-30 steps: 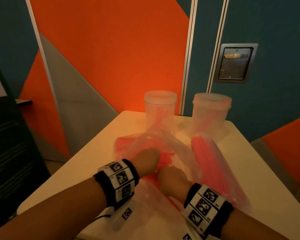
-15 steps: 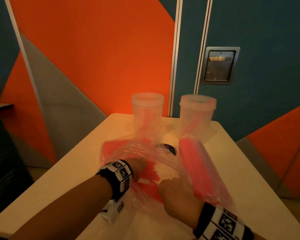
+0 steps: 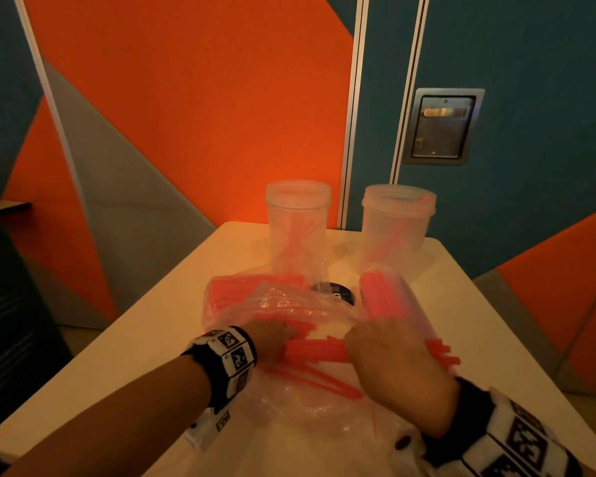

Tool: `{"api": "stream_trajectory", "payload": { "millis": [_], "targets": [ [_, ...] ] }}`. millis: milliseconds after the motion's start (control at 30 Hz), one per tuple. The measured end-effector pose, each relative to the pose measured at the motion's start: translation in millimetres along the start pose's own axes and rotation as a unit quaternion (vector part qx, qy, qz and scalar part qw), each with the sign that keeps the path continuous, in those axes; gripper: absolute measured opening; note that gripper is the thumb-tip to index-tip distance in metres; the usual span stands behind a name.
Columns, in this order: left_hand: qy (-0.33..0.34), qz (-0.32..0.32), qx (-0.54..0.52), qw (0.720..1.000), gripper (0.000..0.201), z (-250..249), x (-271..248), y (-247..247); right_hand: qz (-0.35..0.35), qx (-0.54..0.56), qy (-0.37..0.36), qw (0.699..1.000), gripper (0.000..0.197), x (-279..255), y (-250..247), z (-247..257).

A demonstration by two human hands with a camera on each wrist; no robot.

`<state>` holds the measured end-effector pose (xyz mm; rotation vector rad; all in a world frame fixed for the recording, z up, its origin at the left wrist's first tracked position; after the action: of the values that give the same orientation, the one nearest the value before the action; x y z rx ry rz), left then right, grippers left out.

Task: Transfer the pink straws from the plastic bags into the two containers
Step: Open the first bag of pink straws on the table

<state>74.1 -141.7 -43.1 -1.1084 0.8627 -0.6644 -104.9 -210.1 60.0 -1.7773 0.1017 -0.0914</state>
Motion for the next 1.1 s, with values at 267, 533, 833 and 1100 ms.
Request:
{"api": "stream_trajectory", "payload": {
  "millis": [267,533,833,1100],
  "targets": [
    [-0.004,-0.153,-0.009,0.988,0.025,-5,-20,-24,-0.062,0.016,0.067,0.996,0.027,11,-12,-22],
    [0.083,-0.319,-0.154,0.931,0.022,3,-45,-22,-0.048,0.001,0.113,0.992,0.033,16,-27,-32],
    [0.106,-0.474,-0.066,0.871,0.047,11,-80,-31,-0.023,0.003,0.142,0.99,0.031,20,-38,-43],
    [0.171,-0.389,-0.194,0.884,0.014,20,-90,-40,-0.019,0.018,0.151,0.988,0.026,28,-32,-50]
  ]
}}
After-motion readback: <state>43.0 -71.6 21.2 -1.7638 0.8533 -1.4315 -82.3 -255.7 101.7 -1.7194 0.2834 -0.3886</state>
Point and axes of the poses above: each hand's wrist, its own x-axis towards the middle knuckle, its own y-axis out of the palm, z = x × y, the point moved 3 cm from there along x, towards the middle knuckle, and after that the axes turned 3 degrees about x, right-handed, at the moved point
